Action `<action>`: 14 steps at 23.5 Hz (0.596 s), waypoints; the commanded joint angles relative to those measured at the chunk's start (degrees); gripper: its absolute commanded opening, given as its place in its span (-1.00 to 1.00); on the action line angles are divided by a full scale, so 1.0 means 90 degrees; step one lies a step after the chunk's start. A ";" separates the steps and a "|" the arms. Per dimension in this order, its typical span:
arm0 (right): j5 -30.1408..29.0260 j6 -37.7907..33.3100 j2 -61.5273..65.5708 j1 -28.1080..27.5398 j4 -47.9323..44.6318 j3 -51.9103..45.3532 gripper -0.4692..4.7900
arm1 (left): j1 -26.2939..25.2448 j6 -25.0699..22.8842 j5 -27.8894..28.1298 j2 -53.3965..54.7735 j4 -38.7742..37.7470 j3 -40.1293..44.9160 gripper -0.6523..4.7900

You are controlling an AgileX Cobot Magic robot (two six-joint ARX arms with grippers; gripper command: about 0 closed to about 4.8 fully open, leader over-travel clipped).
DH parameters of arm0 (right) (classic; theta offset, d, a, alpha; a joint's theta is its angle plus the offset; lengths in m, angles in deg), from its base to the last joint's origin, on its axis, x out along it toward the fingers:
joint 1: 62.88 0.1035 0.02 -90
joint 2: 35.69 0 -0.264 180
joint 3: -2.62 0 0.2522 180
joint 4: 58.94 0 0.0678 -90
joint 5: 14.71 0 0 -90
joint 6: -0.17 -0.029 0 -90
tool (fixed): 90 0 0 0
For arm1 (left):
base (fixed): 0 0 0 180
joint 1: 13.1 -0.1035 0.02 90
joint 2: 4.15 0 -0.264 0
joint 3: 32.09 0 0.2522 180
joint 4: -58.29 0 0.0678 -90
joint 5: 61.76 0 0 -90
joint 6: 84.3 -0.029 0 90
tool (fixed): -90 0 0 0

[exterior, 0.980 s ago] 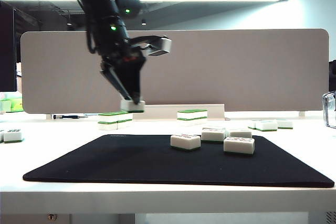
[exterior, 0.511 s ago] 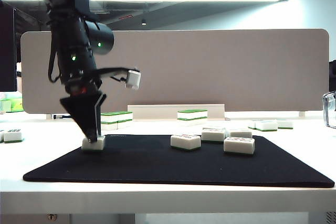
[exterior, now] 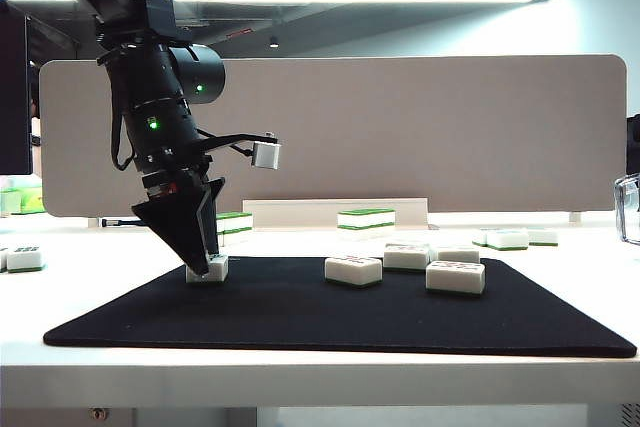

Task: Align six mahjong tiles in a row on the table.

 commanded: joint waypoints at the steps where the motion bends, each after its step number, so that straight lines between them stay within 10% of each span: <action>1: 0.0012 0.0019 -0.0075 -0.0002 -0.0078 0.0012 -0.83 | 0.0034 0.1314 -0.0041 -0.0029 -0.0012 -0.0427 0.31; 4: 0.0015 0.0019 -0.0075 -0.0002 -0.0078 0.0012 -0.83 | 0.0284 0.3551 -0.0648 -0.0029 0.0192 -0.1236 0.31; 7: 0.0019 0.0022 -0.0075 -0.0002 -0.0080 0.0012 -0.83 | 0.0993 0.5940 0.0204 -0.0017 0.1979 -0.1396 0.31; 14: 0.0015 0.0019 -0.0075 -0.0002 -0.0053 0.0012 -0.83 | 0.1763 0.6790 0.1141 0.0444 0.3939 -0.1401 0.31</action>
